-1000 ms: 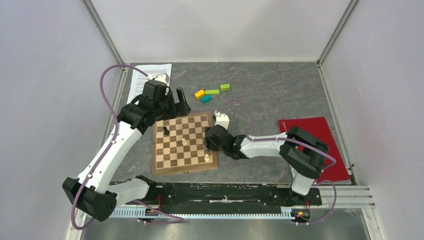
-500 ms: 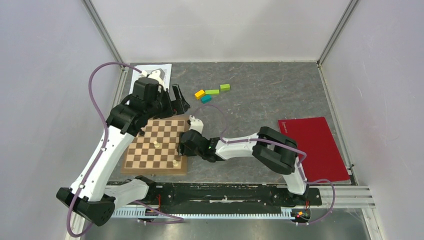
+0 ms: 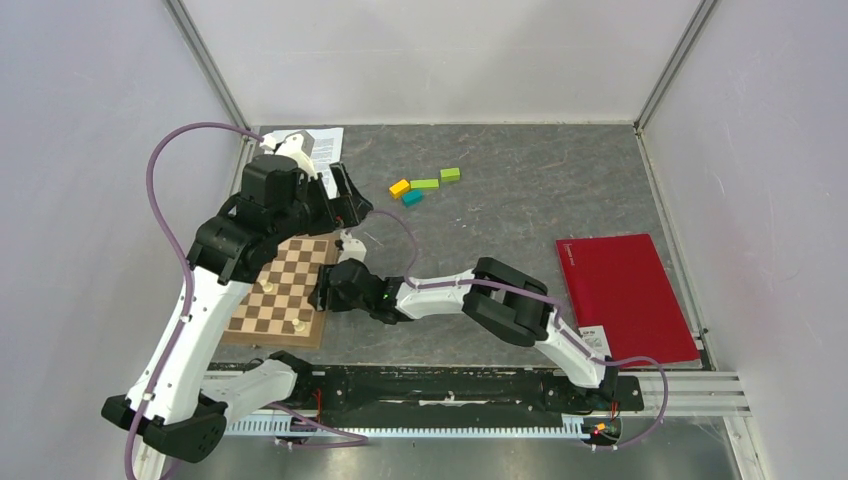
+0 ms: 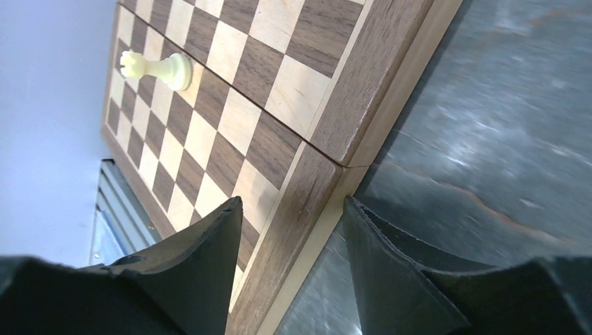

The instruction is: Put the files into the folder

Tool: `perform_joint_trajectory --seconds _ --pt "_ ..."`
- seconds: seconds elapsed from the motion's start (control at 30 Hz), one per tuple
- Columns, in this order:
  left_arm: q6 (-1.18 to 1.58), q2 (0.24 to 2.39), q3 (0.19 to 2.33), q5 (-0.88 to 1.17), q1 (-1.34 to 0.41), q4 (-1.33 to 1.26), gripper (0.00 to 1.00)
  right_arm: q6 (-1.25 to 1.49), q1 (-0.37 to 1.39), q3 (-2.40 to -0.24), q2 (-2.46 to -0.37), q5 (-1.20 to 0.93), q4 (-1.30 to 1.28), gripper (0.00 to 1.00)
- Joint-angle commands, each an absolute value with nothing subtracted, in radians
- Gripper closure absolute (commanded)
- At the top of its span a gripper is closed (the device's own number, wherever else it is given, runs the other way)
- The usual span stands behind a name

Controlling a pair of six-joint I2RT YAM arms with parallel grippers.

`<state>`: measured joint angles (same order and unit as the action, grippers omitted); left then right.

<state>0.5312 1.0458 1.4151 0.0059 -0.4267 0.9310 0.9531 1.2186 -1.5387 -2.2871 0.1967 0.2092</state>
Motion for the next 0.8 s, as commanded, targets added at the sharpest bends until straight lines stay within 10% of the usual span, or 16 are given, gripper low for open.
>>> perform_joint_trajectory --seconds 0.0,0.37,0.77 --pt "0.503 1.025 1.453 0.014 -0.421 0.944 0.0 0.924 1.232 -1.658 -2.383 0.11 0.376 0.42" --pt "0.508 1.026 1.433 0.011 -0.421 0.932 0.0 0.85 1.217 -1.648 -2.375 0.08 0.421 0.3" --pt "0.619 1.084 1.347 0.219 -0.425 0.692 0.0 0.707 1.057 -0.988 -1.651 0.319 0.249 0.1"
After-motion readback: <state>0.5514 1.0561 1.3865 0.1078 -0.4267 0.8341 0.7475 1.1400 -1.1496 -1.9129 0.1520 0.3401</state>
